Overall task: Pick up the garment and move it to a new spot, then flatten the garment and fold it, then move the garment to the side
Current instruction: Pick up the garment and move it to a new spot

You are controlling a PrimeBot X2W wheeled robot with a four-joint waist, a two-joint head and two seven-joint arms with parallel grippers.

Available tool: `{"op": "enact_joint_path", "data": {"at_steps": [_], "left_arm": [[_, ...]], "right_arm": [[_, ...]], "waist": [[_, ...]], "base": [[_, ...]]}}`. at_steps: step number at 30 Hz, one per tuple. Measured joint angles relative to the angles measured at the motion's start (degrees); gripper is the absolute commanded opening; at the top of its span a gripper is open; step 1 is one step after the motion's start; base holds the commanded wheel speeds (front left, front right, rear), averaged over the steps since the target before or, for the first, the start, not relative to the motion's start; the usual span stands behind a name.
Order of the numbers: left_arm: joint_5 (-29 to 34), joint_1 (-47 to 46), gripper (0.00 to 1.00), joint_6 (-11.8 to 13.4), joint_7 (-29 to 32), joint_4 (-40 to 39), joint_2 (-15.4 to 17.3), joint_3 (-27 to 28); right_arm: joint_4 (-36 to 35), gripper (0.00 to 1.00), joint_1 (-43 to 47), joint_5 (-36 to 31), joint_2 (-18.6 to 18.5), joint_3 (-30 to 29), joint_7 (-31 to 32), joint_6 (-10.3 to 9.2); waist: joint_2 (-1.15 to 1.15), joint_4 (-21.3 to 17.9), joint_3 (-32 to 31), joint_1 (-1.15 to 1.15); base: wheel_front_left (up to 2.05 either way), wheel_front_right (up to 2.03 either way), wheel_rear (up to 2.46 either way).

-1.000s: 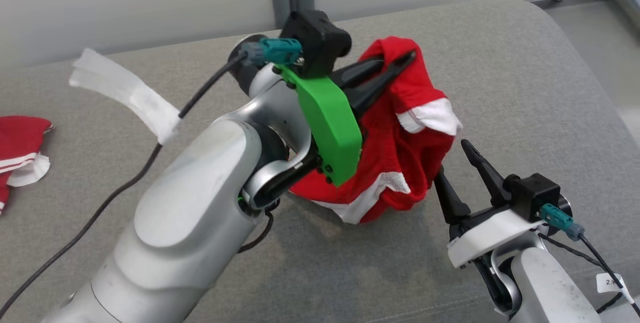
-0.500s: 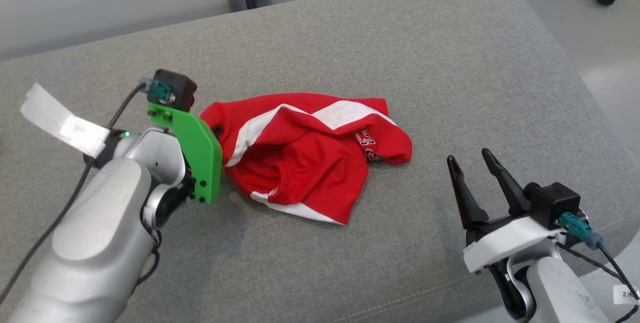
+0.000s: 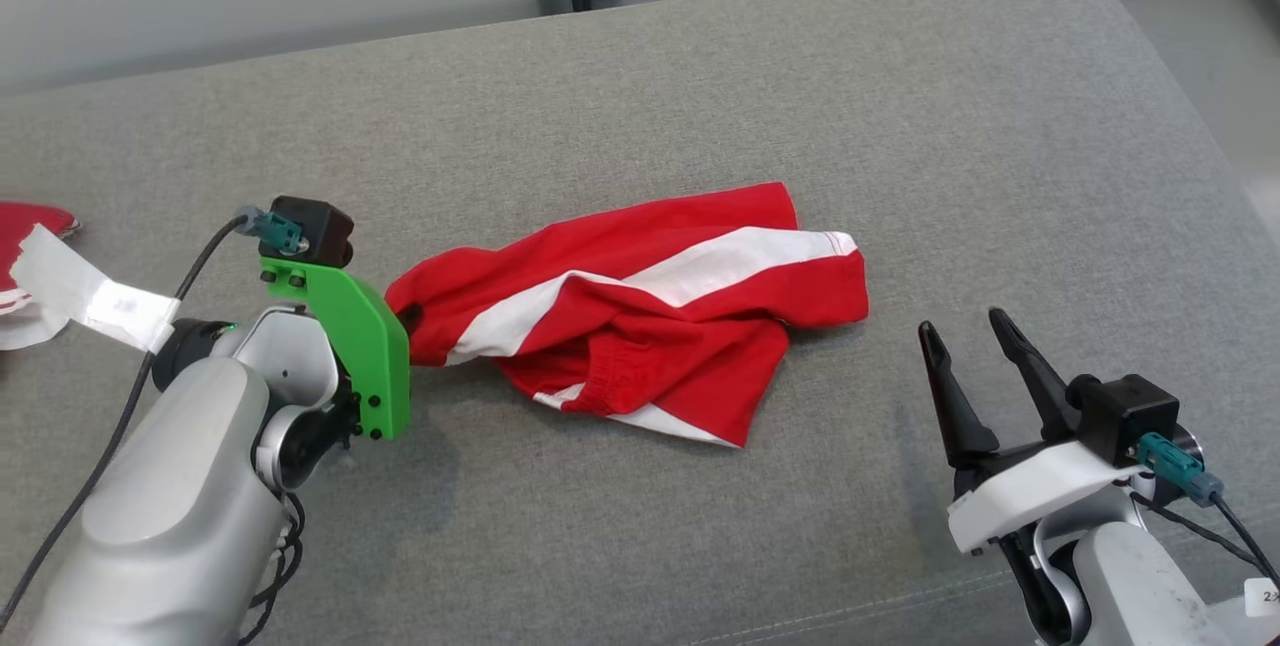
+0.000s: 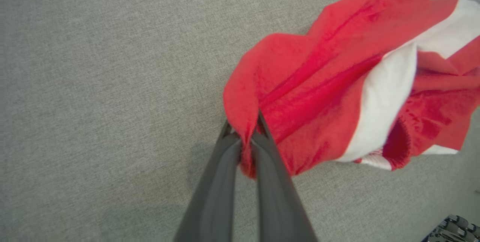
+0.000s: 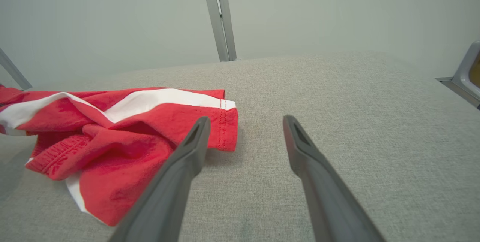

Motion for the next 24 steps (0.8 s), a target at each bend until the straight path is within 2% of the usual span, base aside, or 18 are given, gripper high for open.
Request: {"op": "enact_joint_path", "data": {"at_steps": [3,4,5,6,7,8,18,24], "left_arm": [[-0.4,0.0,0.05,0.0,-1.2,0.2,-1.0,0.2],[-0.6,0.0,0.12,0.0,-1.5,0.2,-1.5,0.2],[-0.7,0.0,0.28,-0.1,-2.0,0.4,-2.1,0.2],[-0.7,0.0,0.38,-0.1,-2.9,0.4,-2.6,0.2],[-0.7,0.0,0.84,-0.1,-4.1,0.4,-3.0,0.6],[-0.7,0.0,1.00,-0.1,-5.2,0.5,-3.3,1.1],[-0.4,0.1,1.00,1.9,-17.5,-0.1,-4.4,6.1],[-0.8,5.0,1.00,1.9,-22.9,-3.8,-6.7,6.5]], "right_arm": [[0.0,1.00,-0.1,0.0,-0.4,0.4,0.0,0.00],[0.0,1.00,-0.1,-0.1,-0.5,0.7,0.0,0.00],[0.0,1.00,-0.2,-0.2,-0.7,1.0,0.0,0.00],[0.0,1.00,-0.2,-0.3,-0.7,1.4,0.0,0.00],[0.0,1.00,-0.2,-0.3,-0.7,1.6,0.0,0.00],[0.0,1.00,-0.4,-0.3,-0.7,1.8,0.0,0.00],[0.0,1.00,-1.3,-0.4,-1.6,3.0,0.0,0.00],[-0.8,1.00,-1.3,-0.2,-3.1,-0.1,0.0,0.00]], "waist": [[0.00,1.2,-0.3,0.00],[0.00,1.6,-0.3,0.00],[0.00,1.9,-0.4,0.00],[0.00,2.3,-0.5,0.00],[0.00,2.6,-0.6,0.00],[0.00,2.9,-0.7,0.00],[0.00,3.8,-1.3,0.00],[0.00,4.0,-0.9,0.00]], "base": [[0.00,0.00,0.00],[0.00,0.00,0.00],[0.00,0.00,0.00],[0.00,0.00,0.00],[0.00,0.00,0.00],[0.00,0.00,0.00],[0.00,0.00,0.00],[0.00,0.00,0.00]]}}
